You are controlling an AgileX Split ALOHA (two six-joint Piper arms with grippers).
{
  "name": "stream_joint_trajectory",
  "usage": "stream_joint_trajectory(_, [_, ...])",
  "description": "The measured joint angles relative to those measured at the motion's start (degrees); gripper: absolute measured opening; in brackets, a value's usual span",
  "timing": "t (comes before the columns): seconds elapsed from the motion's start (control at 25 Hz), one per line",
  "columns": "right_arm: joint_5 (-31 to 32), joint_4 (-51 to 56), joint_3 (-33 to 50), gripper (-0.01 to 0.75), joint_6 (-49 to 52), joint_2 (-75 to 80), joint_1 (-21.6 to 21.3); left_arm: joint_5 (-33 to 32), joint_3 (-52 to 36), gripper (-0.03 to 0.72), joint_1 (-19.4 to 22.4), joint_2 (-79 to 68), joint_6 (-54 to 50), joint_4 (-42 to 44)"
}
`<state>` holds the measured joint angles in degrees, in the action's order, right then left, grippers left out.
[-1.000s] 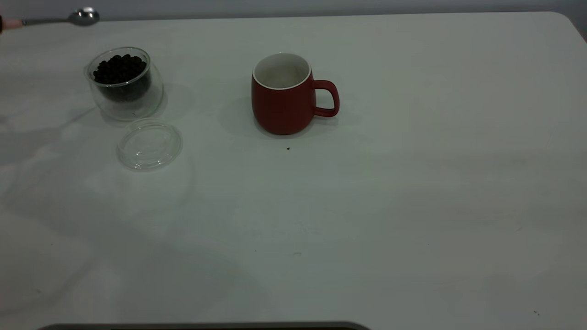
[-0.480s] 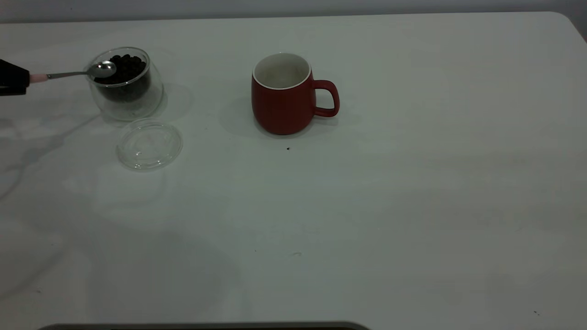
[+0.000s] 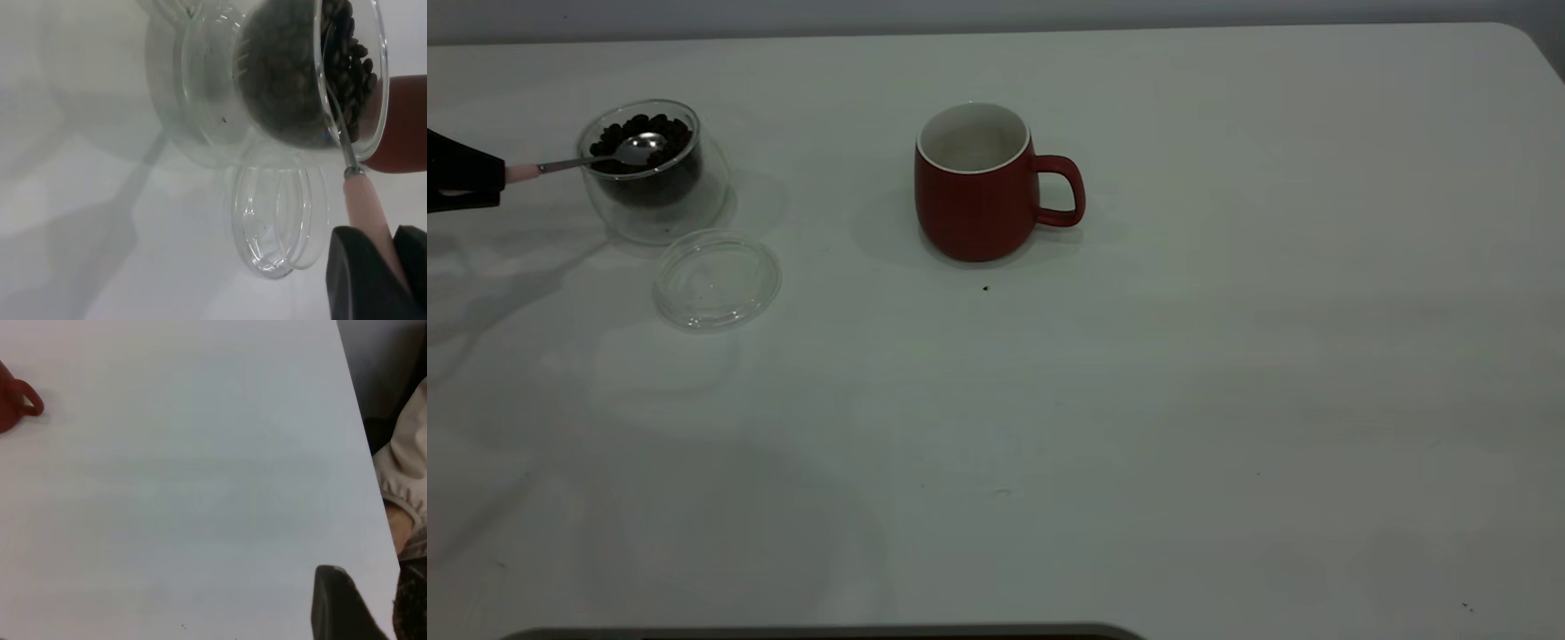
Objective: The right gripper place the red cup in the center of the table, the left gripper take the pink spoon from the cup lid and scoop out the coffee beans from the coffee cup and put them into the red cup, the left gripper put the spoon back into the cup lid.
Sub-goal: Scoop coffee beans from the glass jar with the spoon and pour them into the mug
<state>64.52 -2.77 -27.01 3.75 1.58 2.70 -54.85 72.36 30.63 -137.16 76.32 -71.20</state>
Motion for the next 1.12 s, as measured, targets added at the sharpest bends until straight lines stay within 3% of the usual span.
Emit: stream_joint_trajectory(1.12, [0.0, 0.0, 0.0, 0.239, 0.0, 0.0, 0.0, -5.74, 0.0, 0.123, 0.0, -1.24, -5.72, -3.17])
